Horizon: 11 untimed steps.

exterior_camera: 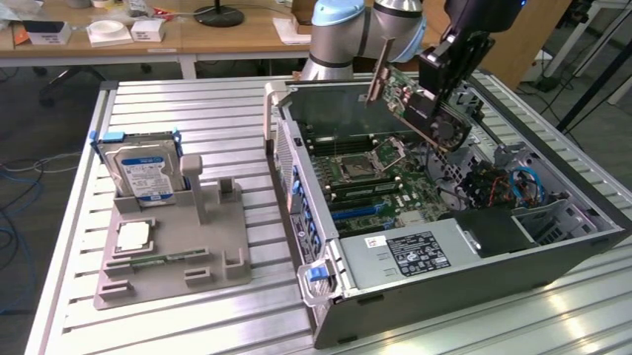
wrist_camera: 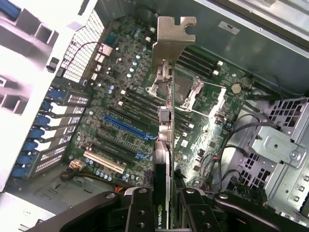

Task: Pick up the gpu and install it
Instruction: 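Insert the gpu into the slot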

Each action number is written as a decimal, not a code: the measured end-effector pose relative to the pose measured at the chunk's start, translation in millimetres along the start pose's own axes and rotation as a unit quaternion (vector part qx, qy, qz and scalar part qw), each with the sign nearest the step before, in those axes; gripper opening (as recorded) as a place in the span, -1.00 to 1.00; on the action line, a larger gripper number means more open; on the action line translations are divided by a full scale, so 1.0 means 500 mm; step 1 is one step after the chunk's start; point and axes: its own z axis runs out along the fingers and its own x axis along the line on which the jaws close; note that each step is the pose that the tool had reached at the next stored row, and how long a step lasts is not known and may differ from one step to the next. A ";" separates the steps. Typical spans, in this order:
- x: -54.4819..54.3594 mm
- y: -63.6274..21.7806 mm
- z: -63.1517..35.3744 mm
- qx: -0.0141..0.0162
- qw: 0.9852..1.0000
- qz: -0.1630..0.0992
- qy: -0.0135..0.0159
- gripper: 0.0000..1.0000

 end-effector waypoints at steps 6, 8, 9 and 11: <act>-0.001 0.000 0.000 0.000 1.000 -0.027 0.001 -0.47; -0.001 0.000 0.000 0.000 0.999 -0.037 0.002 -0.47; -0.001 0.000 0.000 0.000 0.999 -0.042 0.002 -0.47; -0.001 0.000 0.000 0.000 0.999 -0.052 0.002 -0.47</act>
